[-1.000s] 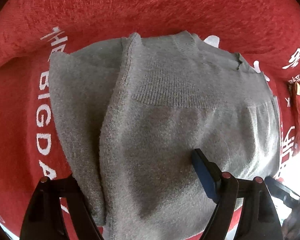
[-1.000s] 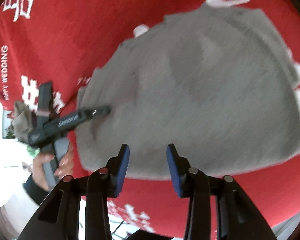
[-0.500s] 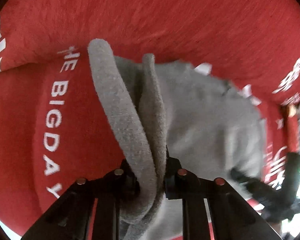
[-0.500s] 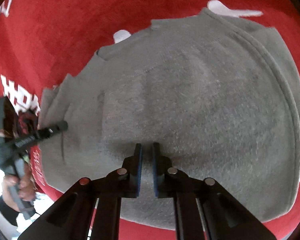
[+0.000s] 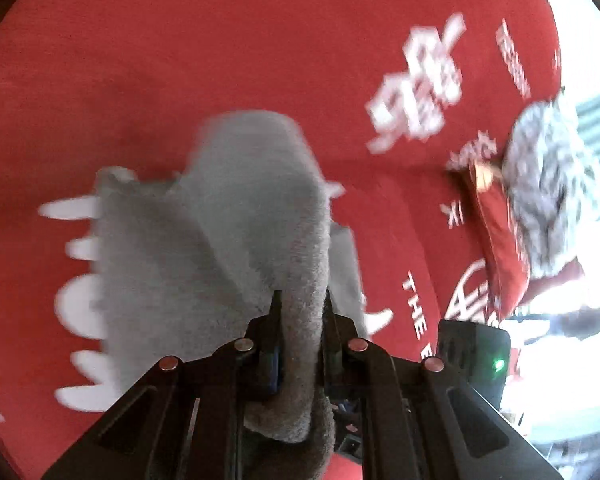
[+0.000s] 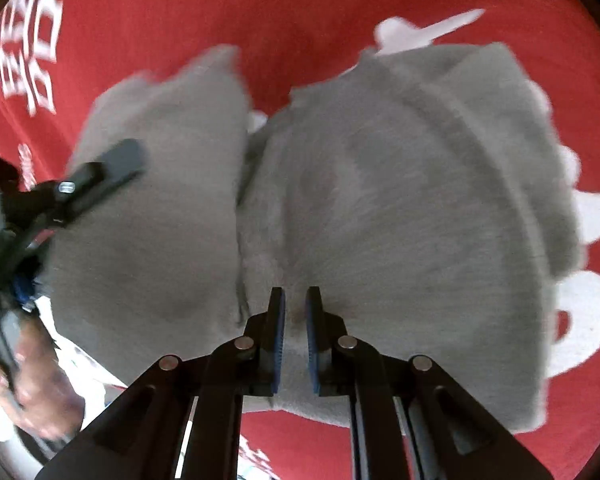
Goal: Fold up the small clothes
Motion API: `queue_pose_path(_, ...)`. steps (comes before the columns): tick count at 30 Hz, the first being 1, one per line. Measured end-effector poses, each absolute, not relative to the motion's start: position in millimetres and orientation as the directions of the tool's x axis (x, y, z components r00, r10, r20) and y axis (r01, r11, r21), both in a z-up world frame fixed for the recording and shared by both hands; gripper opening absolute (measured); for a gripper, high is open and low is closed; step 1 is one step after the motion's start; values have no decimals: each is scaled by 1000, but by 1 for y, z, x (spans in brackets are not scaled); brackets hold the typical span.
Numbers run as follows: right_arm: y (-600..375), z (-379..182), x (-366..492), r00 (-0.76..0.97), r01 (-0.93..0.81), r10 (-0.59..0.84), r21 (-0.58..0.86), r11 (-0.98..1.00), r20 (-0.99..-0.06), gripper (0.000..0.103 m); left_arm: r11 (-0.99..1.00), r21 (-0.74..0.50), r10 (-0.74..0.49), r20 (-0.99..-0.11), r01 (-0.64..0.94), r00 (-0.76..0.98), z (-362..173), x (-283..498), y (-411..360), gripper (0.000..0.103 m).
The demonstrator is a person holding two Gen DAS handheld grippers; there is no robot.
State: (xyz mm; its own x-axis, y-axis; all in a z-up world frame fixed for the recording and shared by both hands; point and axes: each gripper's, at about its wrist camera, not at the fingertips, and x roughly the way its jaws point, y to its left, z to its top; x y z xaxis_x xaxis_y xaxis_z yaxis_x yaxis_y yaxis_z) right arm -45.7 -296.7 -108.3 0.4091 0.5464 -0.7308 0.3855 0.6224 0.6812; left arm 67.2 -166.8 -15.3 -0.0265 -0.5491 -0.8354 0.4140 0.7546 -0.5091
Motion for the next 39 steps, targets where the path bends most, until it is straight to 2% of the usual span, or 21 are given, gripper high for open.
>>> queue_pose_path(5,-336,-136,-71,453,484,585,736,473,-673,16,777,-415,-444,-894,474,-56,-41,48,-205,16)
queue_pose_path(9,-339,-148,-71,483,495,626,780,382,-612,16,780,-371,-431,-903,503,2,-16,43,-189,16)
queue_pose_path(10,-339,-149,-71,496,492,632,793,361,-595,16,782,-360,-426,-904,508,15,-9,43,-182,19)
queue_pose_path(11,-341,-150,-71,510,490,637,804,338,-579,16,785,-349,-422,-906,512,29,-3,43,-177,28)
queue_pose_path(12,-342,-151,-71,530,489,640,817,305,-556,19,793,-328,-415,-908,514,61,3,43,-167,62)
queue_pose_path(13,-345,-152,-72,556,489,640,831,263,-530,29,806,-300,-405,-908,511,106,9,43,-158,92)
queue_pose_path(14,-349,-152,-73,574,490,637,839,237,-515,43,820,-270,-401,-900,505,170,18,43,-147,96)
queue_pose_path(19,-365,-157,-78,637,493,636,864,100,-437,44,862,-242,-362,-910,446,205,26,58,-104,96)
queue_pose_path(24,-376,-163,-88,692,476,624,879,-17,-362,54,895,-307,-350,-934,324,79,-10,77,-64,96)
queue_pose_path(25,-375,-164,-89,707,465,620,884,-44,-341,61,901,-311,-348,-934,303,76,-14,78,-56,96)
queue_pose_path(28,-376,-168,-88,717,445,629,892,-81,-301,62,923,-286,-316,-945,256,85,-25,80,-40,96)
queue_pose_path(30,-377,-168,-81,689,445,656,894,-47,-308,63,936,-275,-299,-951,218,81,-31,82,-33,96)
queue_pose_path(33,-358,-154,-47,593,472,704,877,90,-391,64,949,-246,-268,-959,197,94,-35,87,-27,96)
queue_pose_path(34,-355,-151,-38,555,480,711,864,151,-432,62,949,-244,-266,-960,200,89,-37,89,-27,96)
queue_pose_path(37,-344,-134,-12,436,473,685,796,378,-584,14,958,-184,-209,-973,222,99,-38,92,-34,96)
queue_pose_path(39,-339,-107,-1,421,397,630,757,519,-652,14,955,-167,-203,-971,246,125,-33,93,-39,96)
